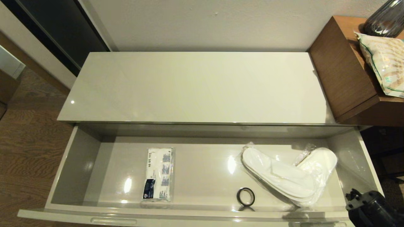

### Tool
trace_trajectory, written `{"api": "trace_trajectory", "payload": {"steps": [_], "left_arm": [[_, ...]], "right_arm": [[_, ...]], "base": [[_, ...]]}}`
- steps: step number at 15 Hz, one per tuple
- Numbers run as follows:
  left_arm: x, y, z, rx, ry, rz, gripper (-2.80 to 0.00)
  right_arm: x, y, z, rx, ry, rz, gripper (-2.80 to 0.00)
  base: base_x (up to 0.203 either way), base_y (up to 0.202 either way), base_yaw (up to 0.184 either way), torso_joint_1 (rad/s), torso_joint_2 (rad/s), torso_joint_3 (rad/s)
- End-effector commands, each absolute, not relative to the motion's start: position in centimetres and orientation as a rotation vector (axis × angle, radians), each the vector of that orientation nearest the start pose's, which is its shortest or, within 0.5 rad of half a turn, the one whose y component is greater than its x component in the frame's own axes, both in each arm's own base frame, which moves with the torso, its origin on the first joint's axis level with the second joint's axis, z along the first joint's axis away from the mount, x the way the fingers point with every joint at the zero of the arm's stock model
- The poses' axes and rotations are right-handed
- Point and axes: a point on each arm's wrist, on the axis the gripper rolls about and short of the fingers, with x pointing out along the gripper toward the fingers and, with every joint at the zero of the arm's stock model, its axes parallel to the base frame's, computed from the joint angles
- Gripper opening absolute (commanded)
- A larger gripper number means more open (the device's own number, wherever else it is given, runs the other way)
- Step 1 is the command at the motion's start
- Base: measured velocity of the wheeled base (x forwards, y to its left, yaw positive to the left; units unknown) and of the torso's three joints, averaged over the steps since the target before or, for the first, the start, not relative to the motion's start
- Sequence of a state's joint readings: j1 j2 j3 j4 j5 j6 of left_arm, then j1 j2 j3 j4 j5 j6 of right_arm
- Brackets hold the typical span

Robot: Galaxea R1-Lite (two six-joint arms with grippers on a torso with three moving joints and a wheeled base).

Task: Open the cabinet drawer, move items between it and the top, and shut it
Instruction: Close the drawer

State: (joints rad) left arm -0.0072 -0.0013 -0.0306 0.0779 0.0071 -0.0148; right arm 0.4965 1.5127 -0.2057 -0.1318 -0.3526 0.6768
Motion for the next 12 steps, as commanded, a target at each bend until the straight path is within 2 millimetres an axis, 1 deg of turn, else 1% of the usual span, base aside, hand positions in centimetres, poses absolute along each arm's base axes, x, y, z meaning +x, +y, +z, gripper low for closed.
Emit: {"api": "trace_trajectory", "payload": {"steps": [1, 5, 7, 10, 12], "left_arm": [[-2.5, 0.0, 7.6, -0.015, 0.048, 0.000, -2.80], [-2.5, 0.0, 7.6, -0.015, 0.048, 0.000, -2.80], [-2.5, 0.0, 7.6, -0.015, 0.048, 0.000, -2.80], [-2.5, 0.0, 7.6, -0.015, 0.048, 0.000, -2.80], [-2.5, 0.0, 7.6, -0.015, 0.048, 0.000, -2.80]], "right_arm": [[13.3, 6.4, 4.6, 0.104, 1.090, -0.260, -2.80], [14.4, 7.0, 4.2, 0.148, 1.088, -0.291, -2.80], [15.6, 7.7, 4.0, 0.190, 1.056, -0.302, -2.80], [17.7, 8.6, 5.6, 0.265, 0.949, -0.302, -2.80], [19.5, 9.1, 7.3, 0.291, 0.888, -0.318, -2.80]], "base": [[0.000, 0.000, 0.000, 0.000, 0.00, 0.000], [0.000, 0.000, 0.000, 0.000, 0.00, 0.000], [0.000, 0.000, 0.000, 0.000, 0.00, 0.000], [0.000, 0.000, 0.000, 0.000, 0.00, 0.000], [0.000, 0.000, 0.000, 0.000, 0.00, 0.000]]}}
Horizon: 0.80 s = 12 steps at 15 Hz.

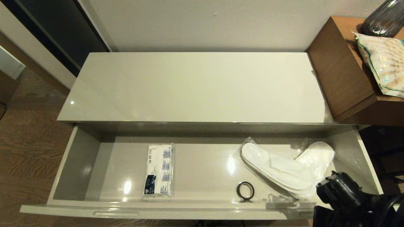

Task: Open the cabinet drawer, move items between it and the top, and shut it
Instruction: Close the drawer

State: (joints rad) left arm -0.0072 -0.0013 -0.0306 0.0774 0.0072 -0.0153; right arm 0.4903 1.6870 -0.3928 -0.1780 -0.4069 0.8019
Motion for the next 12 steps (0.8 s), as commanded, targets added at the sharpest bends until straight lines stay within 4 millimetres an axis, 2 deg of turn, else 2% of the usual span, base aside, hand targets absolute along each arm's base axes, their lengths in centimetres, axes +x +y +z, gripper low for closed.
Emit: {"api": "trace_trajectory", "payload": {"steps": [1, 6, 9, 12], "left_arm": [[-2.5, 0.0, 7.6, -0.015, 0.048, 0.000, -2.80], [-2.5, 0.0, 7.6, -0.015, 0.048, 0.000, -2.80], [-2.5, 0.0, 7.6, -0.015, 0.048, 0.000, -2.80], [-2.5, 0.0, 7.6, -0.015, 0.048, 0.000, -2.80]], "right_arm": [[20.5, 9.3, 8.5, 0.309, 0.862, -0.323, -2.80], [25.5, 9.3, 14.5, 0.413, 0.755, -0.347, -2.80], [28.4, 8.0, 17.6, 0.483, 0.726, -0.369, -2.80], [30.1, 6.5, 19.6, 0.532, 0.720, -0.390, -2.80]], "base": [[0.000, 0.000, 0.000, 0.000, 0.00, 0.000], [0.000, 0.000, 0.000, 0.000, 0.00, 0.000], [0.000, 0.000, 0.000, 0.000, 0.00, 0.000], [0.000, 0.000, 0.000, 0.000, 0.00, 0.000]]}}
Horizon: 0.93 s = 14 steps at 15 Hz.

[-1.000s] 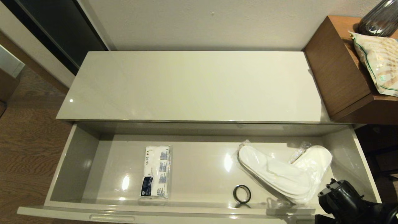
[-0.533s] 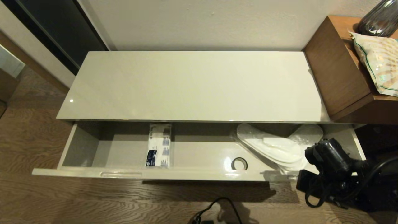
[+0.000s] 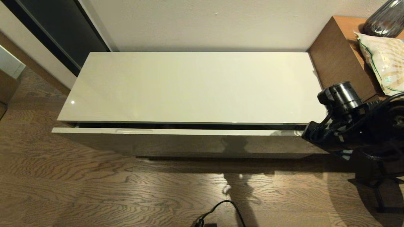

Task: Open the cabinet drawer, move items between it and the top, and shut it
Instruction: Close the drawer

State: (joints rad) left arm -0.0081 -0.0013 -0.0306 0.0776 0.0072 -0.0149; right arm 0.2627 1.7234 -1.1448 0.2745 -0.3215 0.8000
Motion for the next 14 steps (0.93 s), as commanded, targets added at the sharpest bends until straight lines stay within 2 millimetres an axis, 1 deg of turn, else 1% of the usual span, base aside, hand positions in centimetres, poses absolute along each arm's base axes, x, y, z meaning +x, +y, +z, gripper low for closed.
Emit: {"api": "trace_trajectory", "payload": {"steps": [1, 3, 5, 6, 8, 9, 10, 11, 12, 13, 14], "left_arm": [[-2.5, 0.0, 7.6, -0.015, 0.048, 0.000, -2.80], [-2.5, 0.0, 7.6, -0.015, 0.048, 0.000, -2.80], [-2.5, 0.0, 7.6, -0.015, 0.048, 0.000, -2.80], [-2.5, 0.0, 7.6, -0.015, 0.048, 0.000, -2.80], [-2.5, 0.0, 7.6, -0.015, 0.048, 0.000, -2.80], [-2.5, 0.0, 7.6, -0.015, 0.048, 0.000, -2.80], [-2.5, 0.0, 7.6, -0.015, 0.048, 0.000, -2.80], [-2.5, 0.0, 7.6, -0.015, 0.048, 0.000, -2.80], [-2.5, 0.0, 7.6, -0.015, 0.048, 0.000, -2.80], [-2.5, 0.0, 7.6, -0.015, 0.048, 0.000, -2.80], [-2.5, 0.0, 7.6, -0.015, 0.048, 0.000, -2.80]], "right_arm": [[30.3, 6.4, 19.9, 0.538, 0.731, -0.386, -2.80], [30.4, 6.4, 20.5, 0.545, 0.721, -0.379, -2.80], [29.6, 6.2, 21.6, 0.548, 0.719, -0.380, -2.80], [28.7, 6.0, 22.7, 0.555, 0.704, -0.374, -2.80], [26.2, 5.4, 25.9, 0.569, 0.673, -0.363, -2.80], [24.2, 4.9, 28.1, 0.578, 0.654, -0.356, -2.80], [21.6, 4.3, 30.3, 0.586, 0.634, -0.352, -2.80], [18.8, 3.7, 32.2, 0.594, 0.607, -0.346, -2.80], [15.6, 2.9, 33.8, 0.597, 0.576, -0.345, -2.80], [12.5, 2.2, 34.9, 0.592, 0.553, -0.359, -2.80], [8.7, 1.2, 35.6, 0.576, 0.544, -0.386, -2.80]], "base": [[0.000, 0.000, 0.000, 0.000, 0.00, 0.000], [0.000, 0.000, 0.000, 0.000, 0.00, 0.000], [0.000, 0.000, 0.000, 0.000, 0.00, 0.000], [0.000, 0.000, 0.000, 0.000, 0.00, 0.000], [0.000, 0.000, 0.000, 0.000, 0.00, 0.000], [0.000, 0.000, 0.000, 0.000, 0.00, 0.000], [0.000, 0.000, 0.000, 0.000, 0.00, 0.000], [0.000, 0.000, 0.000, 0.000, 0.00, 0.000], [0.000, 0.000, 0.000, 0.000, 0.00, 0.000], [0.000, 0.000, 0.000, 0.000, 0.00, 0.000], [0.000, 0.000, 0.000, 0.000, 0.00, 0.000]]}}
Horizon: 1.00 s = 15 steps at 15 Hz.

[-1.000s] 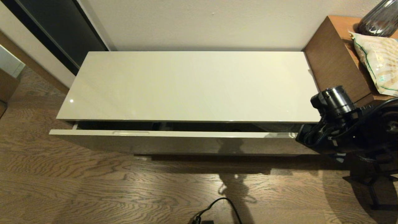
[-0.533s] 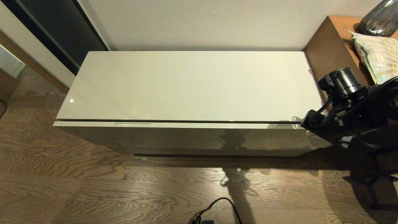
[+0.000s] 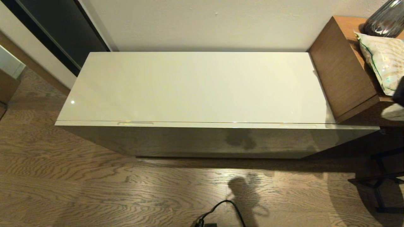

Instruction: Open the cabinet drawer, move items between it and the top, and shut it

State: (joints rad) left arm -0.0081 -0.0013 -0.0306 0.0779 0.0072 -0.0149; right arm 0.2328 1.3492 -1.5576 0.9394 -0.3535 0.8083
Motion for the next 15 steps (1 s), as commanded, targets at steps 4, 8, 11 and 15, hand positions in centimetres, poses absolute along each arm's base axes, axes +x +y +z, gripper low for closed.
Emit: {"api": "trace_trajectory", "payload": {"steps": [4, 8, 11, 15], "left_arm": [[-2.5, 0.0, 7.6, -0.015, 0.048, 0.000, -2.80], [-2.5, 0.0, 7.6, -0.015, 0.048, 0.000, -2.80], [-2.5, 0.0, 7.6, -0.015, 0.048, 0.000, -2.80], [-2.5, 0.0, 7.6, -0.015, 0.048, 0.000, -2.80]], "right_arm": [[-4.1, -1.9, 35.3, 0.578, 0.496, -0.436, -2.80], [-13.8, -0.8, 30.8, 0.605, 0.376, -0.356, -2.80], [-17.8, -0.5, 22.9, 0.473, 0.335, -0.295, -2.80], [-13.9, -0.6, 18.8, 0.178, -0.026, -0.257, -2.80]], "base": [[0.000, 0.000, 0.000, 0.000, 0.00, 0.000], [0.000, 0.000, 0.000, 0.000, 0.00, 0.000], [0.000, 0.000, 0.000, 0.000, 0.00, 0.000], [0.000, 0.000, 0.000, 0.000, 0.00, 0.000]]}}
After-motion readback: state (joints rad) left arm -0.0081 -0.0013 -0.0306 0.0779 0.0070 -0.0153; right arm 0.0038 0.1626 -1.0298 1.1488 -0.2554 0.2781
